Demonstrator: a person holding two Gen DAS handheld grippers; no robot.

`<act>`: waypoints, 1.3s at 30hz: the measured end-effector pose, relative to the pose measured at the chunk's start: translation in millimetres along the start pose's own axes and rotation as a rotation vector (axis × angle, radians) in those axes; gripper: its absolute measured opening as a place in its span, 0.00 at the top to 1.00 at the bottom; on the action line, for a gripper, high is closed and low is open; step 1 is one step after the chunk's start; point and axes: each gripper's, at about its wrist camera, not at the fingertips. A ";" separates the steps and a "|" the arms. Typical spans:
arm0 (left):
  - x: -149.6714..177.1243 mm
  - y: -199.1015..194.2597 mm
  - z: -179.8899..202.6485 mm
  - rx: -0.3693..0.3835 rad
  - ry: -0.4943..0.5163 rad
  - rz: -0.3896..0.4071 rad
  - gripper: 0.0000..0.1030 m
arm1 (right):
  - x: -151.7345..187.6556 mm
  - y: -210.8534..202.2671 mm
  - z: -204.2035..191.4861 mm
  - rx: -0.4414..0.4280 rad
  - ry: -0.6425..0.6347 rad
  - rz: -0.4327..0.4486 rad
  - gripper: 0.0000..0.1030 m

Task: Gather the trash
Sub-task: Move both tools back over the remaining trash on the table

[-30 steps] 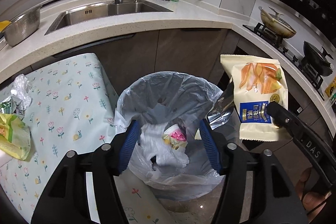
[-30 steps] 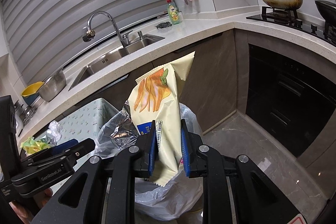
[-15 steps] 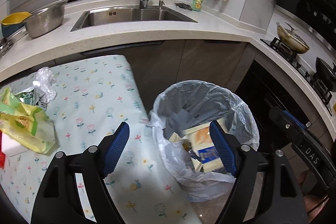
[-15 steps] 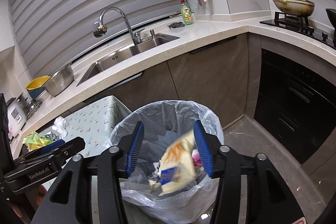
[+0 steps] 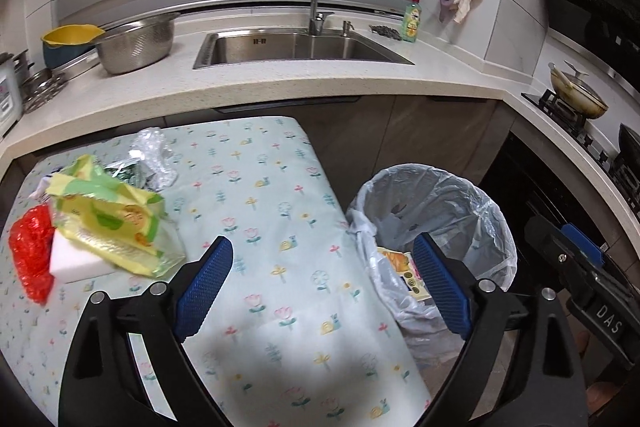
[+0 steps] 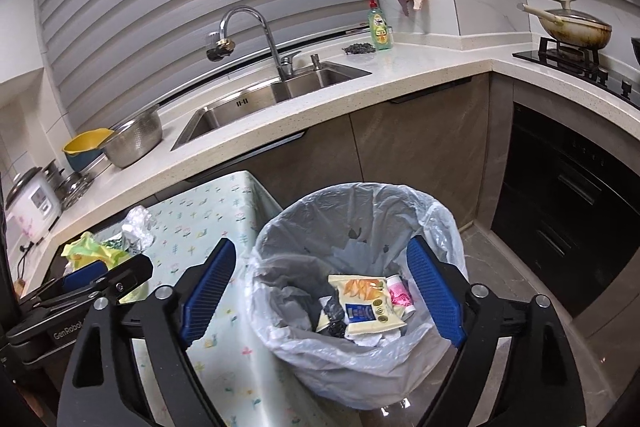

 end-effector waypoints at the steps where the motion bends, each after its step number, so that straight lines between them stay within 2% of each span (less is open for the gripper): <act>1: 1.9 -5.4 -5.2 -0.006 -0.007 0.003 0.14 | 1.5 -2.3 -5.3 0.004 -0.008 -0.005 0.18; 4: 8.1 -21.0 -19.9 -0.023 -0.018 0.012 0.12 | 6.7 -10.1 -22.8 0.007 -0.024 -0.020 0.17; 8: 17.4 -42.8 -43.0 -0.056 -0.037 0.020 0.10 | 14.2 -25.5 -45.9 0.012 -0.031 -0.026 0.07; 15: 35.4 -79.6 -84.7 -0.124 -0.060 0.020 0.07 | 29.4 -43.6 -94.7 0.035 -0.086 -0.054 0.07; 22: 59.2 -103.7 -135.2 -0.194 -0.099 -0.023 0.07 | 53.1 -51.3 -144.1 0.043 -0.110 -0.080 0.07; 29: 86.5 -121.6 -180.6 -0.249 -0.128 -0.055 0.07 | 79.6 -62.0 -195.0 0.059 -0.189 -0.079 0.07; 35: 103.8 -130.5 -215.5 -0.272 -0.192 -0.078 0.07 | 100.9 -68.2 -212.6 -0.039 -0.155 -0.091 0.07; 39: 111.3 -134.9 -231.9 -0.287 -0.209 -0.077 0.07 | 105.9 -67.7 -220.1 0.003 -0.169 -0.076 0.07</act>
Point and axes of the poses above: each gripper's, at about its wrist camera, not at the fingertips, and y roughly the way its jaws point, z to its right, x to its underside, and after that the axes turned 7 degrees about -z, right-handed
